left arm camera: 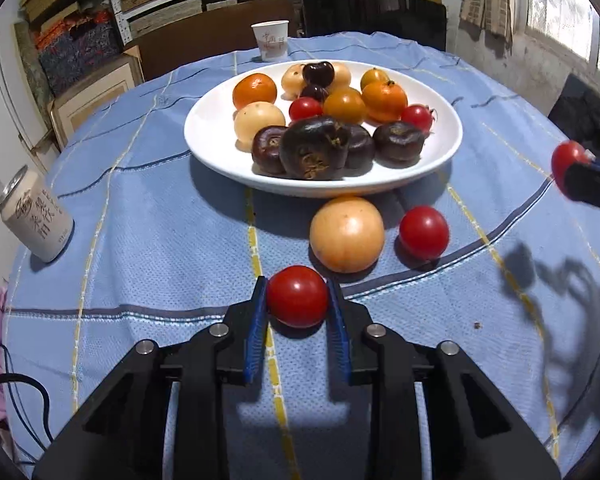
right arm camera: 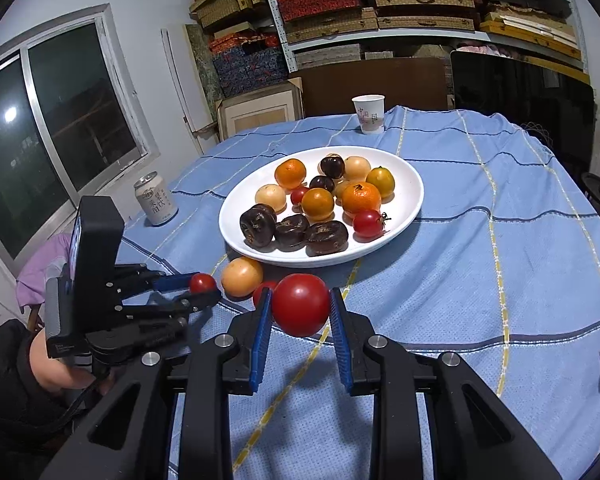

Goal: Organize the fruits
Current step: 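Carry both red tomatoes onto the white plate and release them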

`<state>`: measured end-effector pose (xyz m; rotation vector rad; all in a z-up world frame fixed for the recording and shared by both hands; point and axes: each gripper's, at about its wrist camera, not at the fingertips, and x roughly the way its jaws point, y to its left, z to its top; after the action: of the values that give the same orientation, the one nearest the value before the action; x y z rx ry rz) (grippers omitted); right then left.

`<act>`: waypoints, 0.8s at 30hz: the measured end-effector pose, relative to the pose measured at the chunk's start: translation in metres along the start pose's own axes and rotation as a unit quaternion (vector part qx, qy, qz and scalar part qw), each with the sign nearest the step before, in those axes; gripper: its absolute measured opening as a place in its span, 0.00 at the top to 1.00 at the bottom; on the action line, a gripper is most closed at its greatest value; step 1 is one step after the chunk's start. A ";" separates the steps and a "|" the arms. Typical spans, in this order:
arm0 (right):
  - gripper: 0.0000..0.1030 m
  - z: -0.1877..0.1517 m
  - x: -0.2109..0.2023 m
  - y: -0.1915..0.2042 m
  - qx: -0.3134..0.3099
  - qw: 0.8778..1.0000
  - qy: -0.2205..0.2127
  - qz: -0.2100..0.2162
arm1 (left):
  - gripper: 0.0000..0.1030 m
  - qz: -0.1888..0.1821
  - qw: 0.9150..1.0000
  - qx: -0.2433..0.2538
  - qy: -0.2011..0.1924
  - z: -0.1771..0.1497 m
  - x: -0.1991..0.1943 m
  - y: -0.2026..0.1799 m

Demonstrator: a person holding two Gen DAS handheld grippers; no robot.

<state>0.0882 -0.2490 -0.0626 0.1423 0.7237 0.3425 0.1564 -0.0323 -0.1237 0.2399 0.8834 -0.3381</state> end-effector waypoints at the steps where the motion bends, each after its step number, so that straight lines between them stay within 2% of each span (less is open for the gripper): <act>1: 0.72 -0.001 0.000 -0.001 0.002 1.000 0.001 -0.001 | 0.72 -0.010 1.000 -0.007 -0.002 -0.001 -0.002 0.002; 5: 0.72 -0.002 -0.003 -0.003 0.003 1.000 0.000 0.001 | 0.73 -0.046 0.998 -0.034 -0.021 -0.003 -0.018 0.007; 9: 0.72 0.001 -0.004 -0.003 -0.001 1.000 -0.002 0.000 | 0.73 -0.057 0.997 -0.035 -0.050 0.001 -0.045 0.006; 15: 0.72 0.026 -0.002 -0.007 -0.016 1.000 -0.013 -0.008 | 0.72 -0.054 0.994 -0.029 -0.089 0.045 -0.073 0.009; 19: 0.72 0.070 0.013 -0.013 -0.025 0.999 -0.017 -0.011 | 0.72 -0.049 0.994 -0.031 -0.093 0.089 -0.056 0.018; 20: 0.72 0.080 0.021 -0.015 -0.027 0.999 -0.014 -0.012 | 0.72 -0.043 0.995 -0.032 -0.089 0.100 -0.044 0.020; 24: 0.72 0.117 0.064 -0.016 -0.040 0.999 0.008 -0.015 | 0.72 -0.059 0.995 -0.062 -0.059 0.130 -0.002 0.033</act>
<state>0.2150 -0.2430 -0.0194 0.0528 0.7269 0.3444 0.2605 -0.0458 -0.0407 0.0535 0.8009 -0.4010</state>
